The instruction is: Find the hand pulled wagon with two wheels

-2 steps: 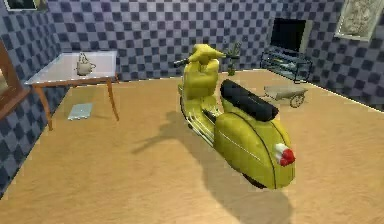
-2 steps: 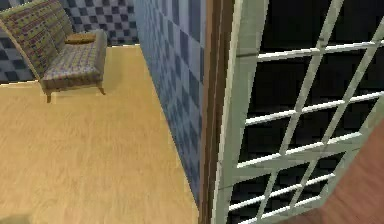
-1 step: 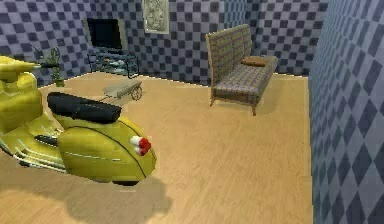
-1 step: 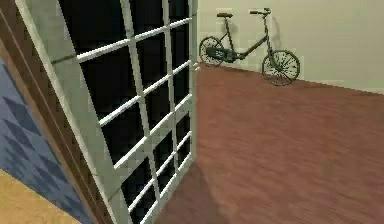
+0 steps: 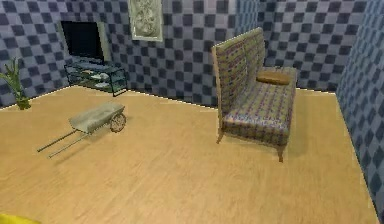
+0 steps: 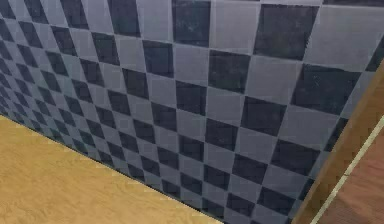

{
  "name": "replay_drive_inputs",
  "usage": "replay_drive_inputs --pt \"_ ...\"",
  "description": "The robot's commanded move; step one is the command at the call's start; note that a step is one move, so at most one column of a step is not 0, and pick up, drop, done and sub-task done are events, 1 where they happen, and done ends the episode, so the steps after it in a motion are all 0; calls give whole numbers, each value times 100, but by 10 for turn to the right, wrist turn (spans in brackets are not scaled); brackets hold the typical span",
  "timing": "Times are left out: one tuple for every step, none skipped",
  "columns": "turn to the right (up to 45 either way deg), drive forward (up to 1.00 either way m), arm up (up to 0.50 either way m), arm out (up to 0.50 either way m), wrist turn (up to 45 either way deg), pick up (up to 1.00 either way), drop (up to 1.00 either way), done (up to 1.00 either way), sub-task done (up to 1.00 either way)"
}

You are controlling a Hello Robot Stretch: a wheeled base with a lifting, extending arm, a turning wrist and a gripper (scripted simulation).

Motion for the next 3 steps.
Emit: replay_drive_inputs --pt "60 0 0 0 0 0 0 0 0" --pt "0 45 0 0 0 0 0 0 0" --pt "-150 0 0 0 0 0 0 0 0"
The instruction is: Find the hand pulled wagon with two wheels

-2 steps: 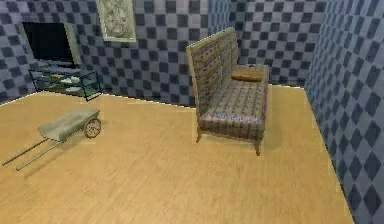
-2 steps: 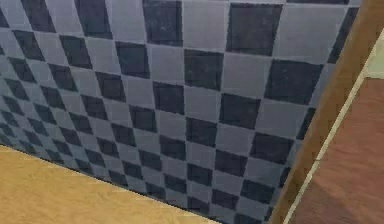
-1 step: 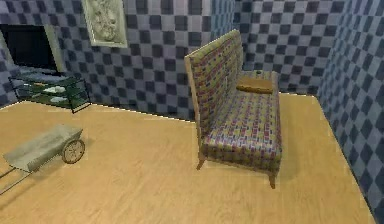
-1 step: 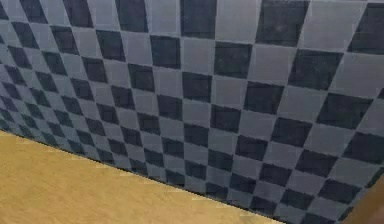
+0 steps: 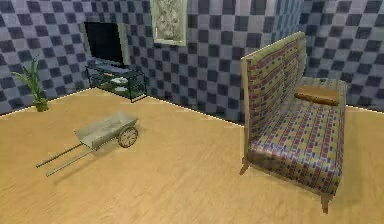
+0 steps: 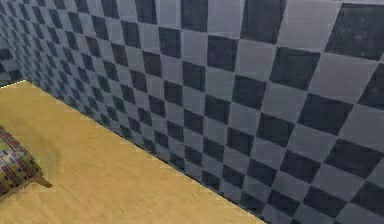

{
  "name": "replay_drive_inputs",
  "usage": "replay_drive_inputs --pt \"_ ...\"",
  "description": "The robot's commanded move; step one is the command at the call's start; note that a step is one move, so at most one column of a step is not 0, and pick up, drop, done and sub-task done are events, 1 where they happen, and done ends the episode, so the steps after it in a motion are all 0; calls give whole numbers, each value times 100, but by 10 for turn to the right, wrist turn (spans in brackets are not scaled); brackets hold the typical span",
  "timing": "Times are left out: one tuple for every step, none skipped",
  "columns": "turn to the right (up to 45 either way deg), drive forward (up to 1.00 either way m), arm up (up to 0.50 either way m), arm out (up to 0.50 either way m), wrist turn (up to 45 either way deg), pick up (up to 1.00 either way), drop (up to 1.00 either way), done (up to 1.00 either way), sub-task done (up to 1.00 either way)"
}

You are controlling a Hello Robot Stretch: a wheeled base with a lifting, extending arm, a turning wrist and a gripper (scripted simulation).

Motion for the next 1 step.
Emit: replay_drive_inputs --pt "0 50 0 0 0 0 0 0 0"
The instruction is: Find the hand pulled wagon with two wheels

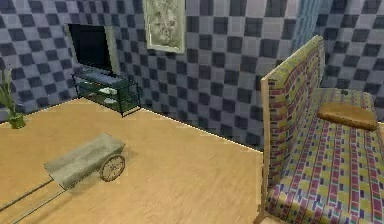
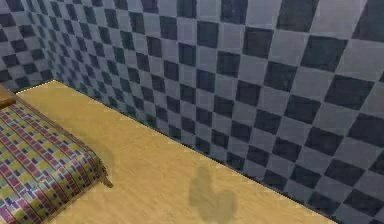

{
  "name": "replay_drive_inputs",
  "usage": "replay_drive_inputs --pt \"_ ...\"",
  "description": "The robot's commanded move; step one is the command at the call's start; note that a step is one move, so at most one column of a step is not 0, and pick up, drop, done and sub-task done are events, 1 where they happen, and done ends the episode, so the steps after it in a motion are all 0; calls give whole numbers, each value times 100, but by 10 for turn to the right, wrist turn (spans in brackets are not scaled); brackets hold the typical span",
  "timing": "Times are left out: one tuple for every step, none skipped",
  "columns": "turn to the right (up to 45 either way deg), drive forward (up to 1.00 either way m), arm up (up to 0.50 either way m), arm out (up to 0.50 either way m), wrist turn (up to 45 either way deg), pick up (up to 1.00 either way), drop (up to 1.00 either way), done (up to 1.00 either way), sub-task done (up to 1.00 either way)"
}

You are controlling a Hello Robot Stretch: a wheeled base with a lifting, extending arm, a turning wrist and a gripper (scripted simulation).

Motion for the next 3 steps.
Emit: replay_drive_inputs --pt "-450 0 0 0 0 0 0 0 0" --pt "-90 0 0 0 0 0 0 0 0" --pt "0 85 0 0 0 0 0 0 0"
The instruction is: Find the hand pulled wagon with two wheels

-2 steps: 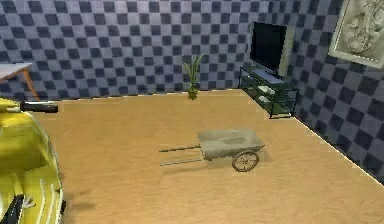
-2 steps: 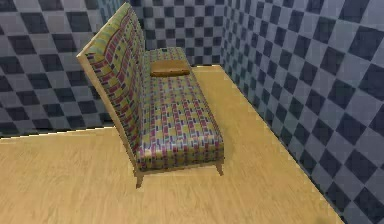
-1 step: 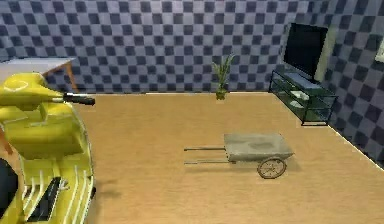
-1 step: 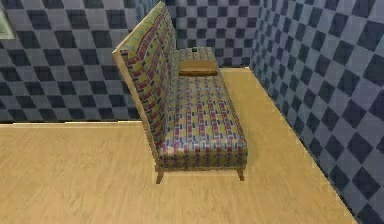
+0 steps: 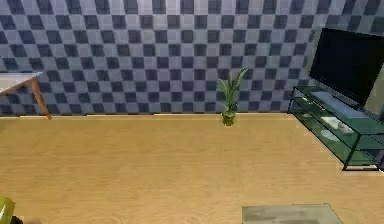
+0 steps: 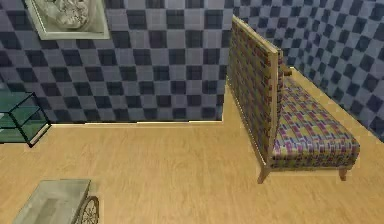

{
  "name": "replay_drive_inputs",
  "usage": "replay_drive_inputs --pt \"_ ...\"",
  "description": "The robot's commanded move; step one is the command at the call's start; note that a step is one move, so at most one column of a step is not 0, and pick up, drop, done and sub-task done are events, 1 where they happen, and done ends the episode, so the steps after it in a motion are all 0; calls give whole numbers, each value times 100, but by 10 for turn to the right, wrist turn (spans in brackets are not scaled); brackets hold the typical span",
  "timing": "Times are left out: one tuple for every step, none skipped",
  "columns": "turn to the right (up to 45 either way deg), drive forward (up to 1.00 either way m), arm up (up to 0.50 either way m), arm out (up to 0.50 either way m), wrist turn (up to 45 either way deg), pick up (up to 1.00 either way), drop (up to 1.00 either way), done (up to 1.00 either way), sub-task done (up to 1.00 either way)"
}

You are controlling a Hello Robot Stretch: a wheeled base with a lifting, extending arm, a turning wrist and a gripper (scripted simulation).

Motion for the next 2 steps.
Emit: replay_drive_inputs --pt "270 0 0 0 0 0 0 0 0" --pt "0 0 0 0 0 0 0 100 0"
